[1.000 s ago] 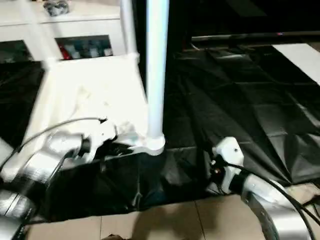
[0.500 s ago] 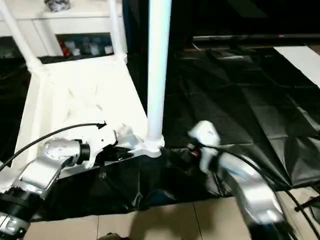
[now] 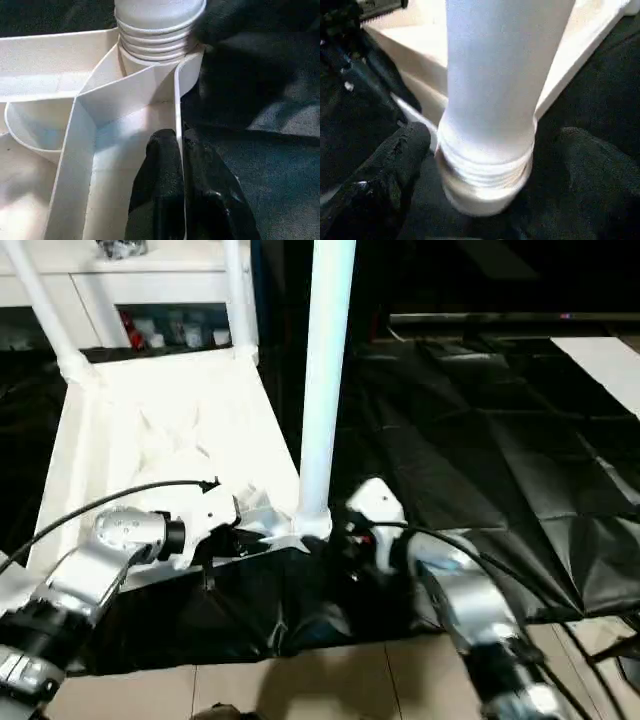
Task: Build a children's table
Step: Rotate leg to tighten
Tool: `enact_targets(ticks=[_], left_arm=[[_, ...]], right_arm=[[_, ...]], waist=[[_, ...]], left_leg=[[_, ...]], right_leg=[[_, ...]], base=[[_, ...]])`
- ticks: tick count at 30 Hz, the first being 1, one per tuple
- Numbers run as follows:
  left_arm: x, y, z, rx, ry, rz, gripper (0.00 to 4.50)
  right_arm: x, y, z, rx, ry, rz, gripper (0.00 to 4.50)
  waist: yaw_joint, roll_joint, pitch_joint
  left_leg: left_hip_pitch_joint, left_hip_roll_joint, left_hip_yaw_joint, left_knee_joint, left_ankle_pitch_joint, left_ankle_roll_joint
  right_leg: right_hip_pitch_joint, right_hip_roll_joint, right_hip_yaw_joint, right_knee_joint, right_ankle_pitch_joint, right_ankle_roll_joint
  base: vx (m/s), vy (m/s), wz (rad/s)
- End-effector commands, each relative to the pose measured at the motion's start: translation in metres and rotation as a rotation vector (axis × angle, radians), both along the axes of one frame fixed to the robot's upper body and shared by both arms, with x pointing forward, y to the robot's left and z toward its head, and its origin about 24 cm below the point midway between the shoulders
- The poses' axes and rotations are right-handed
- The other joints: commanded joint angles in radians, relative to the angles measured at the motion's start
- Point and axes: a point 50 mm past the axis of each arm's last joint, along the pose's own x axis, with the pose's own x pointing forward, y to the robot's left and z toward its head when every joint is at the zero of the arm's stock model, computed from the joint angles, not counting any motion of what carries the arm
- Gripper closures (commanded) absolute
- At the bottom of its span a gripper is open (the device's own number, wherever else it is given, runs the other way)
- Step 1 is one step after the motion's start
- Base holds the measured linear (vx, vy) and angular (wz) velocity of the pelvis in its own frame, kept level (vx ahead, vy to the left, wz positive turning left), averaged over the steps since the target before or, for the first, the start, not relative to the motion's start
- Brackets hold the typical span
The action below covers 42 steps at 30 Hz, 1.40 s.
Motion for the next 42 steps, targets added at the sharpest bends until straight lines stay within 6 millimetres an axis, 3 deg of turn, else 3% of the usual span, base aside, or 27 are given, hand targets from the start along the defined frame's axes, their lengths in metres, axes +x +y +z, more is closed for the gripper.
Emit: enact_targets(ticks=[1,5,20,24,27,28,30,31,32,36,38,39,42], left_arm=[[-0.001,-0.003,-0.002,-0.025,0.006,-0.027,4.49],[-0.001,-0.006,-0.002,-0.029,0.009,-0.062,4.50],[0.000,-0.004,-0.003,-0.013,0.030,-0.093,4.50],[0.006,-0.005,-0.007,-0.002,0.021,-0.021,4.50],[0.017,-0.013,-0.006,-0.024,-0.014,0.087,4.50],[0.019,-0.014,-0.005,-0.028,-0.020,0.103,4.50],[0.026,-0.023,-0.003,-0.036,-0.047,0.155,4.50],[0.029,-0.027,-0.002,-0.037,-0.064,0.179,4.50],[0.033,-0.035,0.000,-0.048,-0.077,0.202,4.50],[0.037,-0.047,0.004,-0.075,-0.095,0.238,4.50],[0.039,-0.057,0.004,-0.087,-0.101,0.250,4.50],[0.039,-0.060,0.003,-0.087,-0.106,0.250,4.50],[0.039,-0.062,0.003,-0.089,-0.110,0.246,4.50]], right_arm=[[0.003,0.002,0.000,-0.008,-0.008,0.017,0.17],[0.008,0.006,-0.001,0.000,-0.009,0.026,0.63],[0.015,0.013,-0.006,-0.006,0.007,0.074,1.71],[0.013,0.016,-0.015,-0.008,0.029,0.046,1.75],[0.016,0.019,-0.024,-0.018,0.029,-0.073,1.75],[0.016,0.019,-0.025,-0.019,0.028,-0.096,1.75],[0.017,0.025,-0.031,0.001,0.038,-0.200,1.76],[0.016,0.029,-0.033,0.012,0.049,-0.249,1.76],[0.016,0.036,-0.036,0.037,0.069,-0.323,1.76],[0.014,0.049,-0.040,0.076,0.106,-0.407,1.76],[0.011,0.067,-0.037,0.095,0.076,-0.385,1.76],[0.010,0.074,-0.034,0.101,0.055,-0.362,1.76],[0.010,0.079,-0.032,0.109,0.032,-0.339,1.06]], waist=[[0.003,-0.017,-0.064],[0.010,-0.022,-0.066],[0.014,-0.020,-0.063],[0.015,-0.020,-0.060],[0.013,-0.024,-0.055],[0.013,-0.023,-0.052],[0.012,-0.026,-0.051],[0.012,-0.022,-0.049],[0.009,-0.023,-0.050],[0.008,-0.020,-0.050],[0.007,-0.012,-0.051],[0.007,-0.013,-0.053],[0.009,-0.014,-0.057]], left_leg=[[0.028,0.132,-0.051,-0.086,-0.122,0.058],[0.028,0.135,-0.038,-0.082,-0.103,0.063],[0.030,0.137,-0.036,-0.090,-0.168,0.017],[0.032,0.138,-0.037,-0.093,-0.203,0.002],[0.034,0.139,-0.040,-0.098,-0.256,-0.028],[0.043,0.140,-0.040,-0.099,-0.298,-0.052],[0.038,0.141,-0.048,-0.102,-0.334,-0.070],[0.047,0.142,-0.048,-0.105,-0.364,-0.088],[0.047,0.141,-0.051,-0.107,-0.394,-0.103],[0.050,0.139,-0.054,-0.112,-0.438,-0.126],[0.044,0.139,-0.056,-0.116,-0.435,-0.131],[0.048,0.137,-0.053,-0.117,-0.424,-0.131],[0.046,0.138,-0.047,-0.118,-0.370,-0.113]], right_leg=[[0.027,-0.101,0.058,-0.053,0.017,-0.331],[0.025,-0.101,0.058,-0.052,0.009,-0.327],[0.019,-0.099,0.060,-0.056,-0.051,-0.318],[0.016,-0.100,0.061,-0.061,-0.092,-0.314],[0.012,-0.103,0.064,-0.070,-0.182,-0.299],[0.004,-0.104,0.067,-0.078,-0.245,-0.287],[0.008,-0.111,0.067,-0.085,-0.314,-0.262],[-0.005,-0.105,0.069,-0.088,-0.342,-0.246],[-0.006,-0.105,0.068,-0.089,-0.360,-0.234],[-0.014,-0.107,0.070,-0.095,-0.375,-0.208],[-0.011,-0.105,0.069,-0.092,-0.338,-0.198],[-0.012,-0.103,0.068,-0.093,-0.309,-0.199],[-0.004,-0.105,0.068,-0.091,-0.229,-0.213]], base=[[0.000,0.000,0.00],[0.000,0.000,0.00],[0.000,0.000,0.00],[0.000,0.000,0.00],[0.000,0.000,0.00],[0.000,0.000,0.00],[0.000,0.000,0.00],[0.000,0.000,0.00],[0.000,0.000,0.00],[0.000,0.000,0.00],[0.000,0.000,0.00],[0.000,0.000,0.00],[0.000,0.000,0.00]])
